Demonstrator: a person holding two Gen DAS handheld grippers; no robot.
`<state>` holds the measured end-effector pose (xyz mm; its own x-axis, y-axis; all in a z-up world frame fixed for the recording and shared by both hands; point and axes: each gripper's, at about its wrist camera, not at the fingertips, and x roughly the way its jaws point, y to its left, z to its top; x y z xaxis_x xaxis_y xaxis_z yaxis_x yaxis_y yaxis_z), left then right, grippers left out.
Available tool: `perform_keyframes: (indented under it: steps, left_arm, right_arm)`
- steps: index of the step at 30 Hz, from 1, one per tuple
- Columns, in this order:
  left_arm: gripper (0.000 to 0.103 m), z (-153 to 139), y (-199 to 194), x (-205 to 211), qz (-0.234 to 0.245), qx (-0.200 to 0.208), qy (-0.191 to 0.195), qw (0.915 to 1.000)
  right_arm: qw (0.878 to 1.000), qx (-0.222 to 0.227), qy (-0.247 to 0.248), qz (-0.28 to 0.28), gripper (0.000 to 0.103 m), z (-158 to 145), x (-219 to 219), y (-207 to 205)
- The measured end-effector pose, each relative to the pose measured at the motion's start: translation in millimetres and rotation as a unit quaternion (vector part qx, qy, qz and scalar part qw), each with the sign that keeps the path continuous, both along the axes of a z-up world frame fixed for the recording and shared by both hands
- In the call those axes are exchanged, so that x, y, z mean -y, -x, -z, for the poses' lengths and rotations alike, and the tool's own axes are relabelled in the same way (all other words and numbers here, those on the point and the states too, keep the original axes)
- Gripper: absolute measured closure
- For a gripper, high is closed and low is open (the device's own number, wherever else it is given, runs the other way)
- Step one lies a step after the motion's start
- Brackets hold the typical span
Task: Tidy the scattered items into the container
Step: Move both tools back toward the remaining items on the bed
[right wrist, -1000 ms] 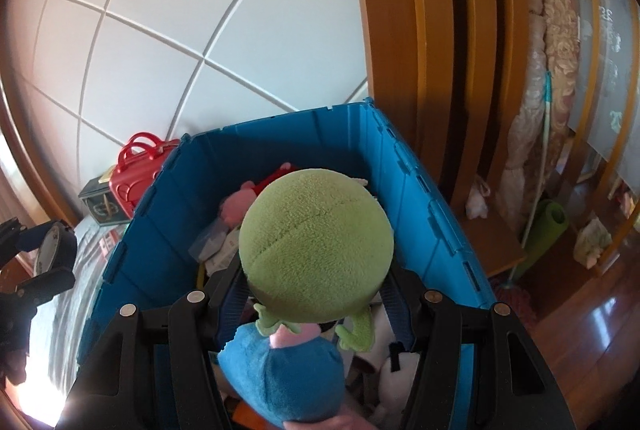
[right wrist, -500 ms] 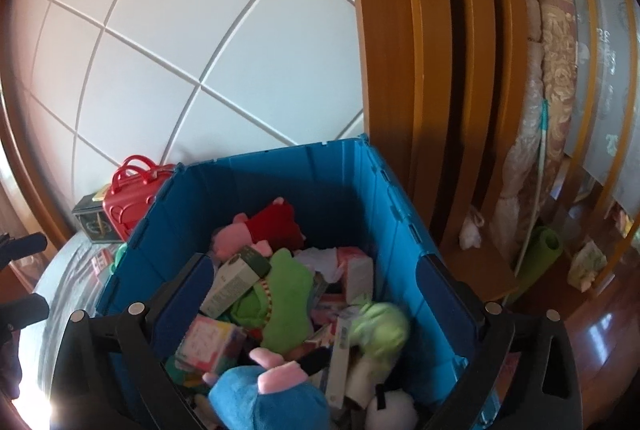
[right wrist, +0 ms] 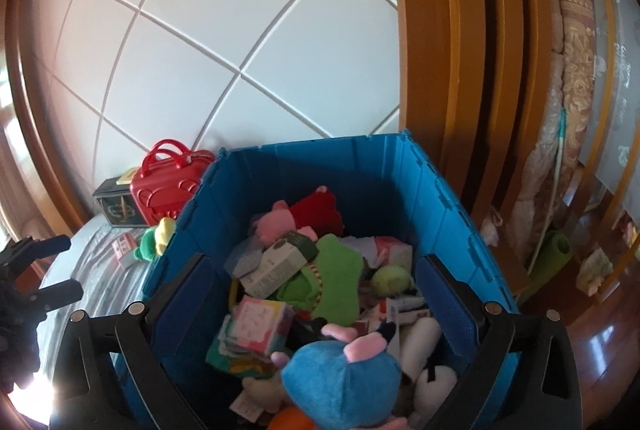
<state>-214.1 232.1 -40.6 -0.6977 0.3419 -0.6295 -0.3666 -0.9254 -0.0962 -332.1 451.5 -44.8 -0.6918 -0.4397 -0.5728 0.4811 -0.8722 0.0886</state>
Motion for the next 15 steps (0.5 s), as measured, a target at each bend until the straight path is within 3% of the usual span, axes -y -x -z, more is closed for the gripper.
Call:
perform_keyframes:
  steps: [8, 15]
  left_arm:
    - [0.000, 18.5, -3.5, 101.8, -0.052, 0.011, -0.008, 0.9986]
    - [0.000, 40.0, -3.6, 192.6, -0.093, 0.019, 0.010, 0.9955]
  right_arm:
    - [0.999, 0.000, -0.022, -0.026, 0.000, -5.3, 79.5, -35.4]
    - [0.997, 0.003, -0.036, -0.071, 0.000, -2.1, 181.9, -64.3]
